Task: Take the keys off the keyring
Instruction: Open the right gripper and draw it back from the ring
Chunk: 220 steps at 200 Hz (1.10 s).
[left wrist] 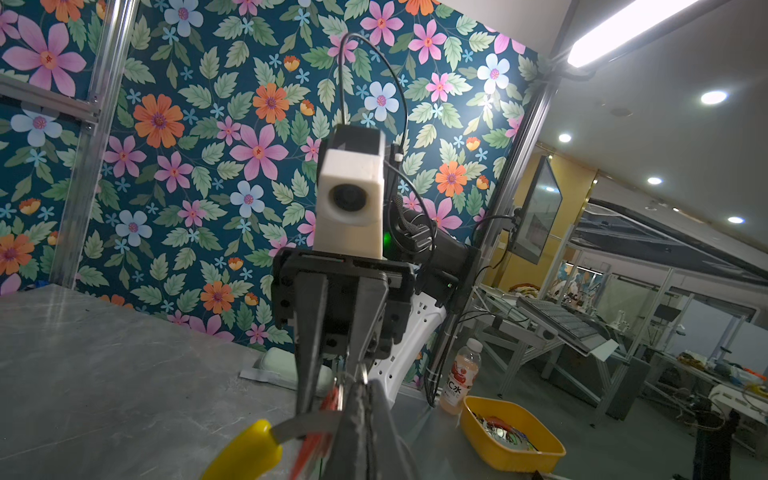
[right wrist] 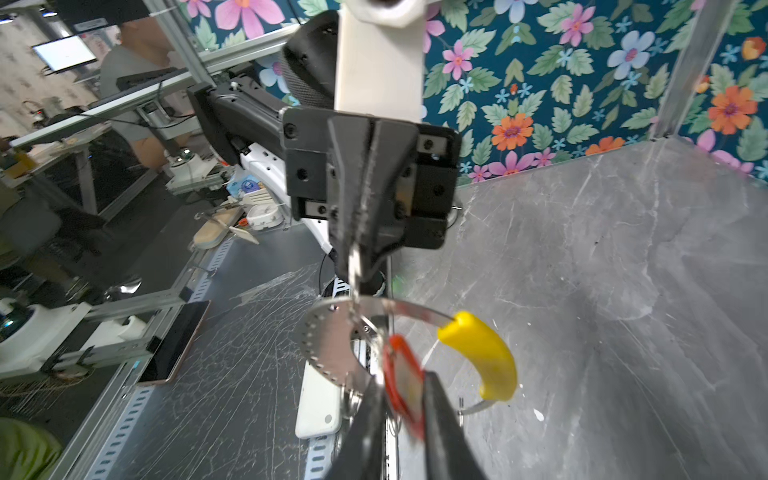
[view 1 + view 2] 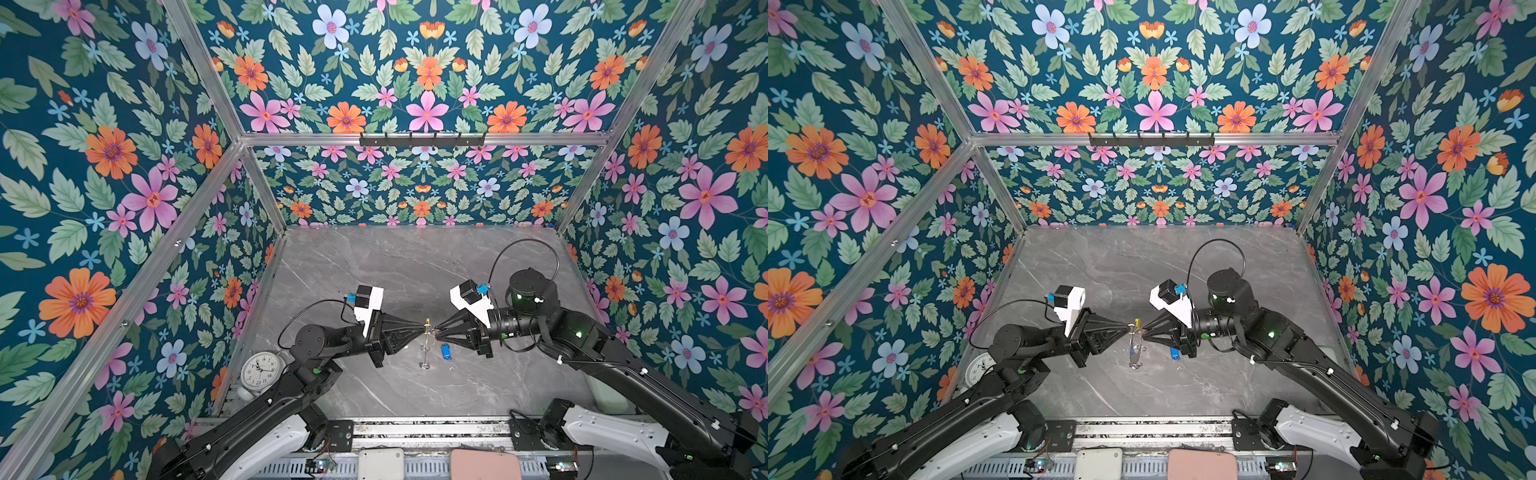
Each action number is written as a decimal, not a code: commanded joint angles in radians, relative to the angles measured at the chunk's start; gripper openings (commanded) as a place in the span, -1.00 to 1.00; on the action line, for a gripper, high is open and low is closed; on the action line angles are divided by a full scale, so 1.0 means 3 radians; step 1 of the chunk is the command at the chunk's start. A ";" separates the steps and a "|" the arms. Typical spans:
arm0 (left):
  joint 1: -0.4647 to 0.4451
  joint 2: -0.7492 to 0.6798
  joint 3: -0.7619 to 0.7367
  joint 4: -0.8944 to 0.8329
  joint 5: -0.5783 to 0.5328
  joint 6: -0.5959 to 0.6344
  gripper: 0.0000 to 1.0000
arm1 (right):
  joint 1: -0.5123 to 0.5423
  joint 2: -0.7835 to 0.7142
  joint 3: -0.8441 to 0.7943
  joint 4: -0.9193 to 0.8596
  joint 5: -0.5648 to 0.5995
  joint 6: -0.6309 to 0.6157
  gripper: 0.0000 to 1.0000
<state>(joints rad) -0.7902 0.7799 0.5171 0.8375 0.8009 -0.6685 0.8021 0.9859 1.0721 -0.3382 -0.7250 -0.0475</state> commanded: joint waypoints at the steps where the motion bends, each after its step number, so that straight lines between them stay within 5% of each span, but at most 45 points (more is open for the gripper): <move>1: -0.0001 -0.0037 0.0031 -0.0117 -0.0069 0.0307 -1.00 | 0.0011 -0.0130 -0.0108 0.0327 0.0139 0.0262 -0.24; 76: 0.0001 0.0187 0.0045 0.0399 0.0091 0.0170 -1.00 | 0.0015 -0.0612 -0.0478 0.1212 0.0638 0.0671 0.10; 159: 0.0001 0.0407 0.0023 0.0879 0.0289 -0.0149 -1.00 | 0.0019 -0.0247 -0.0356 0.1414 -0.0125 0.0864 0.21; 220: 0.0001 0.0412 -0.0015 0.0885 0.0234 -0.0138 -1.00 | 0.0031 -0.0178 -0.0419 0.1572 -0.0291 0.1010 0.04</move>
<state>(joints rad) -0.7906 0.9035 0.5171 1.0565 0.8726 -0.7074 0.8101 0.9302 0.9501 0.0700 -0.7822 0.2314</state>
